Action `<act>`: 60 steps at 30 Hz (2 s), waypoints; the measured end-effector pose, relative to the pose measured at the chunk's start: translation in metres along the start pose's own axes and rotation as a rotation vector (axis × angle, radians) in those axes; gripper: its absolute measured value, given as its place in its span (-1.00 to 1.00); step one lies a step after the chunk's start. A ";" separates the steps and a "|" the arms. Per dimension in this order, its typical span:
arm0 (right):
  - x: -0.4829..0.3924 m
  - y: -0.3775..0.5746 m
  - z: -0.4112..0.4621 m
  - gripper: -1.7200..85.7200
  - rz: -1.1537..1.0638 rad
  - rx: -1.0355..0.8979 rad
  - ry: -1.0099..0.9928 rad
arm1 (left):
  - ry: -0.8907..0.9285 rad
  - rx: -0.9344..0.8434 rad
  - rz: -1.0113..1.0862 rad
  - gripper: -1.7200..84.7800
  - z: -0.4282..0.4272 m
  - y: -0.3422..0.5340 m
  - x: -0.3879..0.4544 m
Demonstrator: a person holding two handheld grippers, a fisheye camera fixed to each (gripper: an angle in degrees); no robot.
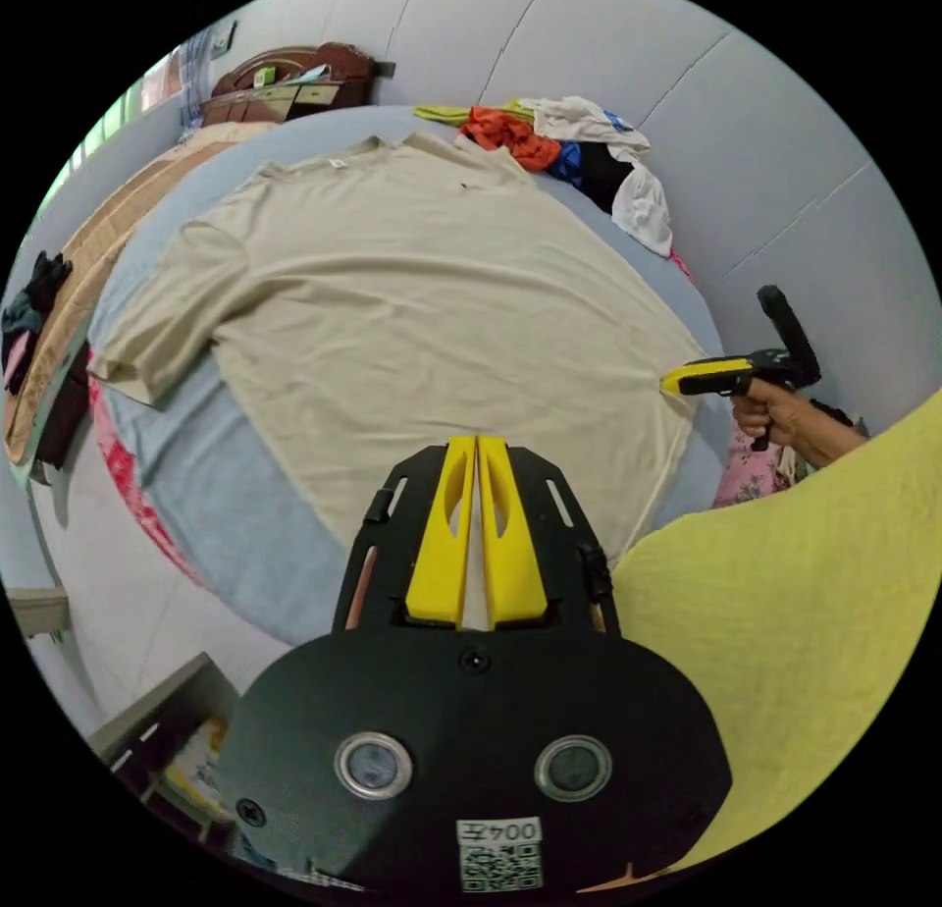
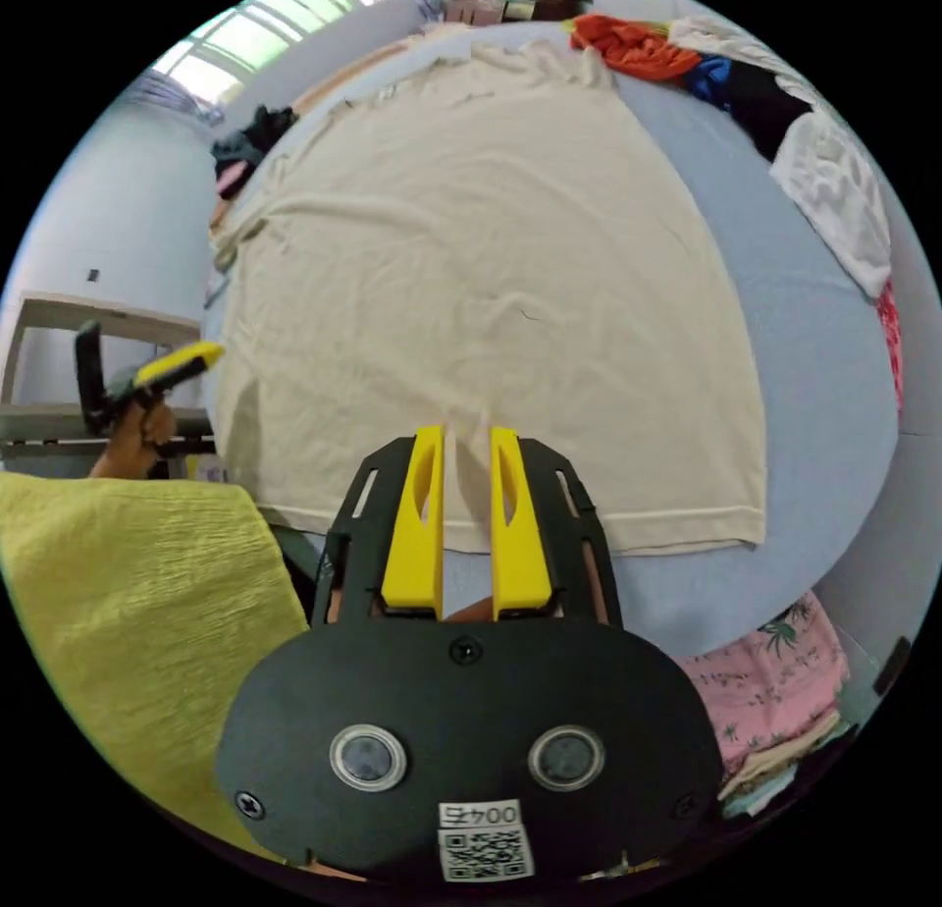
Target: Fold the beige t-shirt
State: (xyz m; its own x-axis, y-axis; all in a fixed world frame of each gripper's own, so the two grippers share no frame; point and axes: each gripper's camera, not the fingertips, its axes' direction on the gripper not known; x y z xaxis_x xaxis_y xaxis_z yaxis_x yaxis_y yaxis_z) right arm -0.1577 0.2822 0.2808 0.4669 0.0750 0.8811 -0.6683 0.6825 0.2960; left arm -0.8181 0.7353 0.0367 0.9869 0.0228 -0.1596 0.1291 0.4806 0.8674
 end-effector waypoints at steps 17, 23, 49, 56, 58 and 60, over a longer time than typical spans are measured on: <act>0.247 0.074 -0.075 -0.79 0.289 0.080 -0.306 | -0.235 -0.099 -0.202 -0.95 0.060 0.011 0.135; 0.244 0.055 -0.076 -0.90 0.280 -0.007 -0.262 | -0.281 -0.096 -0.211 -0.95 0.064 0.021 0.154; 0.003 -0.078 -0.021 -0.81 -0.282 -0.193 0.136 | -0.092 0.052 -0.299 -0.90 -0.027 0.177 0.072; -0.017 -0.101 0.007 -0.84 -0.296 -0.266 0.207 | 0.078 0.083 -0.571 -0.84 -0.044 0.313 0.009; -0.019 -0.105 0.010 -0.86 -0.298 -0.271 0.202 | 0.266 0.137 -0.656 -0.82 -0.032 0.341 -0.006; -0.020 -0.110 0.012 -0.86 -0.286 -0.273 0.187 | 0.401 0.204 -0.784 -0.79 -0.013 0.378 -0.021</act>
State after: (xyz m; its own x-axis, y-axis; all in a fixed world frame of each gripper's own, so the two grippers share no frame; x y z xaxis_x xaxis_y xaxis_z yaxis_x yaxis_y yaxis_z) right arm -0.1005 0.1967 0.2351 0.7245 -0.0314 0.6885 -0.3311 0.8603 0.3876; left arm -0.7910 0.9284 0.3617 0.5057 0.0764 -0.8593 0.8030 0.3226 0.5012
